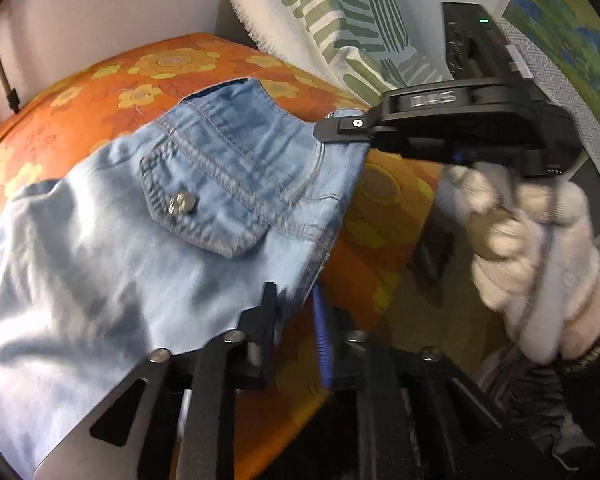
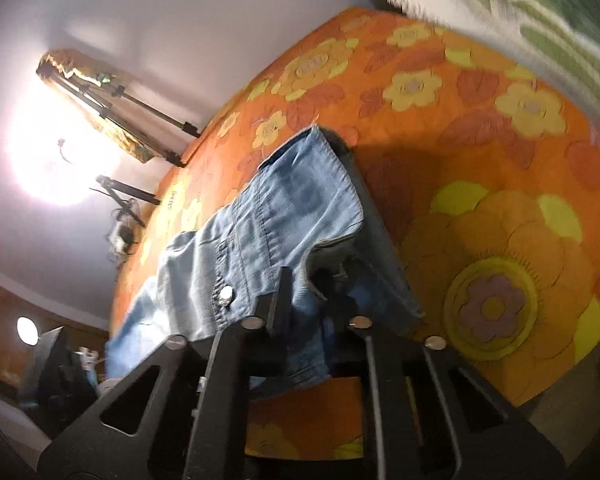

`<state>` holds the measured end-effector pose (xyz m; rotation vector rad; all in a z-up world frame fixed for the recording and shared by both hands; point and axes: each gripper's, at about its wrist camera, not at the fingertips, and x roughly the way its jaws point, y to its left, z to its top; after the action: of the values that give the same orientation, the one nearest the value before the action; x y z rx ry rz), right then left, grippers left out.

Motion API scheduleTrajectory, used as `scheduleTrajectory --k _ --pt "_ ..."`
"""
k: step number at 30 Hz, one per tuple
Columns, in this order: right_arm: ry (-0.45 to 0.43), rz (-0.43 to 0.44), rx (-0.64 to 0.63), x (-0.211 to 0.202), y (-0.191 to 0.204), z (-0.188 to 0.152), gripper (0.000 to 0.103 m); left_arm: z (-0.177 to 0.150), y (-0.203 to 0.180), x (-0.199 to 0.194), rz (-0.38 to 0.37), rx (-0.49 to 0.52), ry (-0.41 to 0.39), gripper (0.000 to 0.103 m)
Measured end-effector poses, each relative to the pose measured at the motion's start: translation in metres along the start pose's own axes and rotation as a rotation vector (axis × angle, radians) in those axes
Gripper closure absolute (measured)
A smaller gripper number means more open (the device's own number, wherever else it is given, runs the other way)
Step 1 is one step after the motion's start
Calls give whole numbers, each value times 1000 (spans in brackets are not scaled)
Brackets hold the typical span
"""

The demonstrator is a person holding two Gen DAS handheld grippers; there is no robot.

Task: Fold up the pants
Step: 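Lift the waistband with the left tool while the right tool holds the pocket side, then open both tools and drop the flipped jeans flat on the bed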

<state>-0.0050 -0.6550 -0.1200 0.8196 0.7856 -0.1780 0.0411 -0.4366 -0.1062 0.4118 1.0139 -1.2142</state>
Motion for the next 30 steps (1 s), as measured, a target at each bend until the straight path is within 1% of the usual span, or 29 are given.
scheduleTrajectory --k 2,4,5,6,7,9,11,13,14,16,17,19,20,21,22,23,24,25,26,27,28,29,30 --pt "-22 -86 -52 -1 5 -1 94 -12 4 -20 -2 0 -14 83" --pt "-37 -174 -118 2 11 -4 95 -24 16 -41 10 -29 -30 83" --pt "-40 -186 -133 3 12 -6 95 -31 28 -54 18 -58 -43 83" --pt "-40 -189 -134 3 12 -6 95 -41 46 -71 40 -105 -58 83" --pt "-42 -192 -131 4 11 -7 95 -47 57 -81 61 -131 -68 83" --pt "-49 -196 -126 2 11 -7 95 -67 92 -105 155 -194 -85 83" --pt "-65 -184 -123 -1 13 -5 95 -84 118 -117 211 -262 -84 83" --pt "-90 -179 -134 -5 19 -4 96 -100 134 -119 261 -287 -64 83" --pt "-99 -182 -137 -6 22 -3 96 -106 138 -117 265 -290 -53 83" --pt "-116 -197 -144 -6 26 -2 96 -120 140 -109 241 -305 -23 83" --pt "-118 -226 -150 -4 27 -2 96 -126 137 -102 220 -307 -4 83" --pt "-101 -311 -170 5 24 -4 96 -138 128 -89 207 -289 28 83" --pt "-73 -361 -188 13 23 -8 96 -140 124 -87 212 -276 28 82" --pt "-60 -384 -200 17 22 -9 96 -142 120 -87 222 -255 12 82" --pt "-50 -427 -217 20 23 -12 95 -142 119 -90 213 -249 14 82" --pt "-54 -454 -231 19 25 -13 92 -142 121 -92 194 -266 16 82" --pt "-70 -495 -244 15 28 -14 86 -142 124 -96 176 -290 16 83" --pt "-89 -532 -250 9 31 -14 80 -141 128 -103 168 -312 -1 83" --pt "-115 -560 -253 0 35 -13 79 -138 133 -113 170 -322 -34 83" --pt "-136 -547 -262 -10 41 -13 76 -134 135 -122 182 -327 -67 83" --pt "-160 -504 -274 -21 50 -11 69 -130 139 -133 200 -341 -108 82" --pt "-175 -463 -281 -27 58 -9 65 -125 144 -138 204 -354 -126 82" --pt "-184 -406 -292 -31 67 -6 57 -120 148 -140 204 -364 -137 83"
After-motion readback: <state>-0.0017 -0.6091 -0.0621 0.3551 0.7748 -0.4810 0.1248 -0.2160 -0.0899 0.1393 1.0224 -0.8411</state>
